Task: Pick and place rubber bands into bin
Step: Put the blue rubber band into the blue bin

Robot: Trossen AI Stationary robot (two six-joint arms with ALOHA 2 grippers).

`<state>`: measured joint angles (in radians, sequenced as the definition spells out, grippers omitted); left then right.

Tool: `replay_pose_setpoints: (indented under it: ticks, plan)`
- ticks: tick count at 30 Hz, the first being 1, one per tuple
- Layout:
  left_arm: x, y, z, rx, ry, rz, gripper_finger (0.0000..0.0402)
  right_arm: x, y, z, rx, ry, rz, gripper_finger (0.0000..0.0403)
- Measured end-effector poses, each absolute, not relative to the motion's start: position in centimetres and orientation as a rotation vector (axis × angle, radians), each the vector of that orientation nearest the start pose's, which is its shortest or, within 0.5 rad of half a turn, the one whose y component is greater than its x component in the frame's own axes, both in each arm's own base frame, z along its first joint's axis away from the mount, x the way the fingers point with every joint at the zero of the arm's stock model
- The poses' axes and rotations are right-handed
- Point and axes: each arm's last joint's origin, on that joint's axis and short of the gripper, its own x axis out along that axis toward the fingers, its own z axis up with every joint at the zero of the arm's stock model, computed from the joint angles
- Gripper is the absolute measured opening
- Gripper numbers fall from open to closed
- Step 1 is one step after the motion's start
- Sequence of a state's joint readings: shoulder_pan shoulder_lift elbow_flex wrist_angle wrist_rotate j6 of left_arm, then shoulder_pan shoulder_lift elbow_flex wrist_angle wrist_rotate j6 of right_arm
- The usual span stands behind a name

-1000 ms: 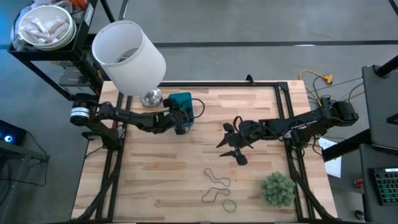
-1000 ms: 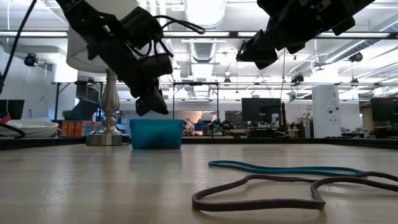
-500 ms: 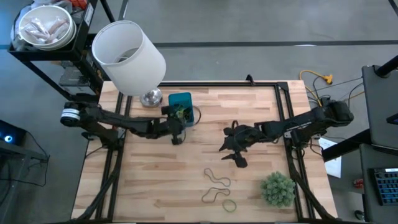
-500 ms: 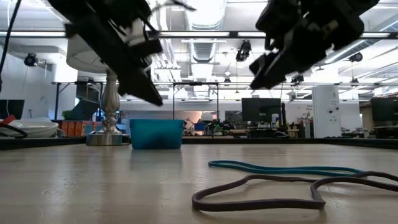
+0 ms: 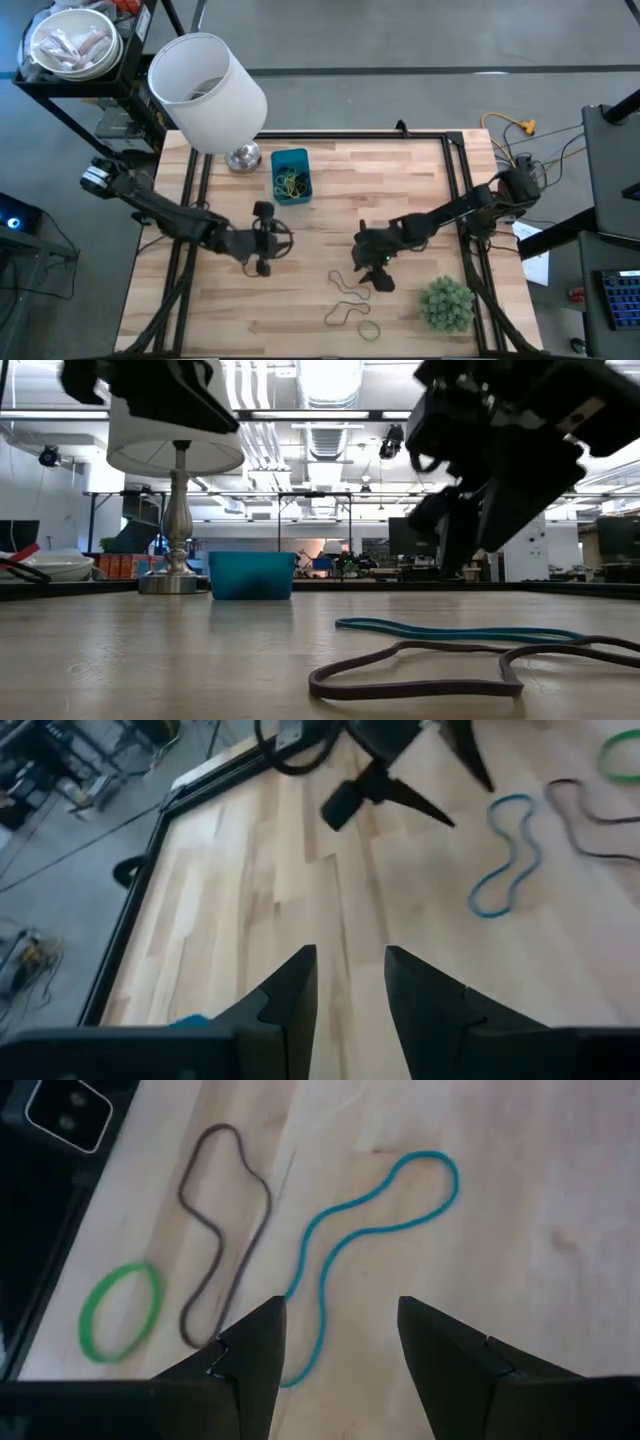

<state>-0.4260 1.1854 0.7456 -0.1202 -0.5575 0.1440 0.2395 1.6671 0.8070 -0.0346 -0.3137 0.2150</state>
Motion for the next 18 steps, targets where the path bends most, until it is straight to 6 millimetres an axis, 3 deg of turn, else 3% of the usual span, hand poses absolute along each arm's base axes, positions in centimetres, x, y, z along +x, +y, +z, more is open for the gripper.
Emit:
replay_pose_setpoints:
  ticks: [7,18]
  plan:
    - [22.6,-9.5,24.9,0.413,0.497,0.06,0.0105,30.3,11.2,15.8,0.106,0.947,0.308,0.0187]
    - [22.8,-9.6,24.7,0.415,0.5,0.06,0.0105,32.1,13.9,13.7,0.069,1.04,0.304,0.0187]
